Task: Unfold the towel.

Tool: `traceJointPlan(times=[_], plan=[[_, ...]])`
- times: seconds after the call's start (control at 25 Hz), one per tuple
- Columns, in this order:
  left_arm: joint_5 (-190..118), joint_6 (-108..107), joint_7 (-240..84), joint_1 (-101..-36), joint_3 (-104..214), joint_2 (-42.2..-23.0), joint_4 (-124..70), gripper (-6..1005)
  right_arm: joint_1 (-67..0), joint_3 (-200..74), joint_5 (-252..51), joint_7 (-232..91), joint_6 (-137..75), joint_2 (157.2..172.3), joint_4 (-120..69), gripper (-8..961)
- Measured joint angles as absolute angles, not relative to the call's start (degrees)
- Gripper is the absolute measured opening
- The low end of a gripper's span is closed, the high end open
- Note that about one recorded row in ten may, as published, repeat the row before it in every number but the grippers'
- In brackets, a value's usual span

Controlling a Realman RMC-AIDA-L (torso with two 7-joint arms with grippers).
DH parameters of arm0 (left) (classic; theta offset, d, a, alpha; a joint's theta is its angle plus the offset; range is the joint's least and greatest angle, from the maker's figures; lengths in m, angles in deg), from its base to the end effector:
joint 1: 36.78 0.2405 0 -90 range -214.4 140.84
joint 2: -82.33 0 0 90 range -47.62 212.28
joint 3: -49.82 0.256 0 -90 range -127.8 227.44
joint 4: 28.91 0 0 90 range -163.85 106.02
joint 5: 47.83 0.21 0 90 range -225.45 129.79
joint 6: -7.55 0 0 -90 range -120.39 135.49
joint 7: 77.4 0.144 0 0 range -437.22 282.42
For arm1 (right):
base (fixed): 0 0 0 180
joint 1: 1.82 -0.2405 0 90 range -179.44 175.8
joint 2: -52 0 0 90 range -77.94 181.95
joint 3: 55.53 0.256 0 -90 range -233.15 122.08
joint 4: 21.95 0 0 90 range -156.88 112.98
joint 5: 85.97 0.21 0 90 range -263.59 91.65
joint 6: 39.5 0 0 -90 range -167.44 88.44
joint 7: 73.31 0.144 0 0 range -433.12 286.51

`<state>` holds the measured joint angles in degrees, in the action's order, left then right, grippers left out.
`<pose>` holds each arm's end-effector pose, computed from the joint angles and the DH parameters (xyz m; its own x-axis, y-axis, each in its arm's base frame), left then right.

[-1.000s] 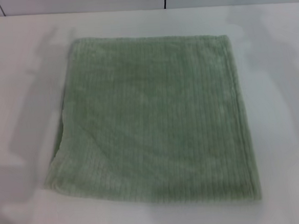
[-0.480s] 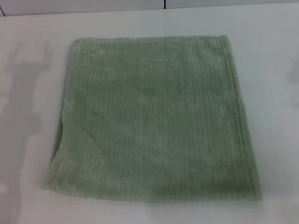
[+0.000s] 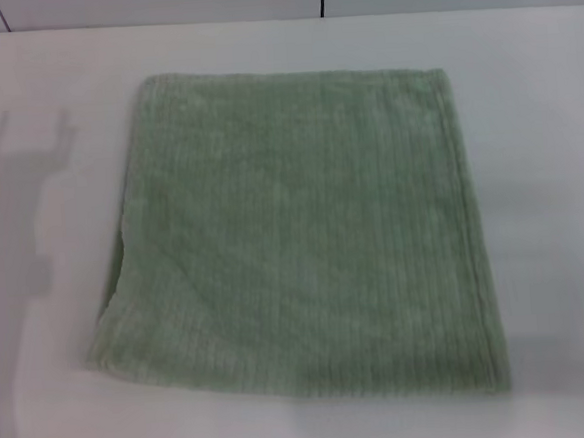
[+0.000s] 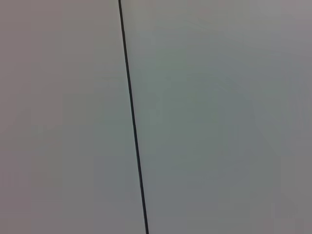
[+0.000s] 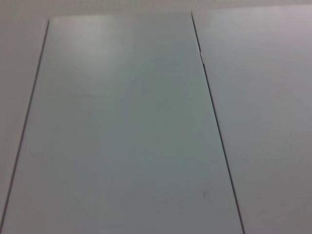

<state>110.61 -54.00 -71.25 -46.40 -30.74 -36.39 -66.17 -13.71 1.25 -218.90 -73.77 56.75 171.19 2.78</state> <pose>-0.3083 0.3225 0.0477 0.7843 -0.2680 0.5595 0.5919 0.0529 -0.8043 0.2910 0.2651 0.0448 0.5640 0.5750 -0.5927 -0.7407 0.0349 -0.6709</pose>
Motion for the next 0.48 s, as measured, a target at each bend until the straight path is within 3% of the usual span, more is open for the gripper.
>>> traceJointPlan(times=[0.04, 0.2, 0.4, 0.48], plan=[[110.6, -55.6, -71.3, -47.0, -30.7, -36.42, -64.2, 800, -13.8, 1.2, -218.7, -73.2, 56.6, 171.26, 1.6, 216], [110.5, -60.0, -73.2, -48.3, -30.7, -36.54, -58.9, 798, -14.1, 1.2, -218.4, -70.9, 56.5, 171.34, -0.7, 450], [110.4, -60.4, -75.0, -48.0, -30.3, -36.62, -57.8, 798, -14.1, 1.3, -218.2, -68.7, 56.6, 171.32, -2.3, 640], [110.5, -60.4, -75.0, -47.7, -29.7, -36.62, -57.6, 798, -14.1, 1.3, -218.2, -68.6, 56.5, 171.28, -2.6, 640]])
